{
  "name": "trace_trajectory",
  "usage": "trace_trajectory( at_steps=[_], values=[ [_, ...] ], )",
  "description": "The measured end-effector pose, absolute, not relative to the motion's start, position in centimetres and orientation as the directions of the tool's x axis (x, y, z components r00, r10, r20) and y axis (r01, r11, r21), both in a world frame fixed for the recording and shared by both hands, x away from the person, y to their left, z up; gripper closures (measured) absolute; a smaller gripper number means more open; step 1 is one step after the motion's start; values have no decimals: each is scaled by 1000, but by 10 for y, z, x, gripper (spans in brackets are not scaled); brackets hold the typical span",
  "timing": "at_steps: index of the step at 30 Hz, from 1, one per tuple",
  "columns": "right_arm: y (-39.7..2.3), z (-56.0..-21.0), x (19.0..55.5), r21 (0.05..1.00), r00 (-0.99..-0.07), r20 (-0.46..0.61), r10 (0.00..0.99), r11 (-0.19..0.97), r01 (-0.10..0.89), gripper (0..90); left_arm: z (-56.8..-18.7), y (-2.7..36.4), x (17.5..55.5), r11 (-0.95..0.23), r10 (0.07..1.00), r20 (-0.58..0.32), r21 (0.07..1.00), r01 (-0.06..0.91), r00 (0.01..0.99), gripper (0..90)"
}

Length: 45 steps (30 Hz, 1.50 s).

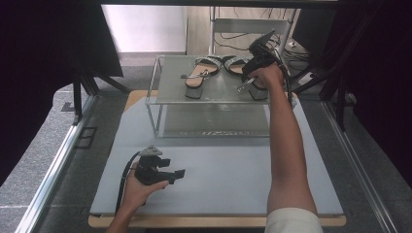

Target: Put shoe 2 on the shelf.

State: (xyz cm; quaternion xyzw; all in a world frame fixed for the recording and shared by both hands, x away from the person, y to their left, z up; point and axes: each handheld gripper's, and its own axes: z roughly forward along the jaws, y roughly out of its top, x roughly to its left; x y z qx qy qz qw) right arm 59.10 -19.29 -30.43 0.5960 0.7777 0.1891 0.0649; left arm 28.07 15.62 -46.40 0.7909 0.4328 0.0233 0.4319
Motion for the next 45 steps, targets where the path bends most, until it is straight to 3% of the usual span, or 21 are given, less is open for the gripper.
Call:
trace_trajectory(
  at_steps=[7, 9, 12, 13, 21, 26, 27, 33, 39, 45],
  values=[
    [-188, -307, 591, 373, -275, 90, 957, 223, 900, 419, -465, 154, 280, -255, 706, -335, 701, 666, 623, 210],
    [-187, -306, 589, 386, -274, 78, 959, 224, 895, 371, -465, 153, 280, -261, 703, -334, 699, 666, 627, 210],
    [-187, -297, 585, 459, -267, 94, 959, 196, 866, 314, -466, 151, 279, -267, 702, -329, 700, 662, 632, 210],
    [-186, -287, 579, 550, -272, 87, 958, 181, 815, 285, -466, 150, 279, -267, 702, -330, 701, 662, 632, 210],
    [-181, -268, 565, 660, -354, 179, 918, 155, 735, 277, -466, 150, 279, -268, 701, -328, 701, 661, 633, 210],
    [-184, -263, 540, 693, -434, 158, 887, 214, 688, 339, -464, 152, 279, -258, 702, -332, 706, 659, 630, 218],
    [-191, -263, 528, 703, -453, 165, 876, 218, 677, 387, -463, 154, 278, -249, 701, -337, 711, 658, 629, 229],
    [-224, -263, 492, 741, -491, 171, 854, 217, 636, 452, -446, 164, 276, -215, 702, -333, 743, 633, 630, 293],
    [-266, -268, 455, 772, -488, 197, 850, 173, 612, 462, -429, 168, 277, -186, 708, -326, 769, 611, 626, 307],
    [-284, -280, 443, 762, -477, 191, 858, 176, 623, 472, -412, 165, 291, -180, 724, -299, 788, 589, 622, 307]
  ],
)
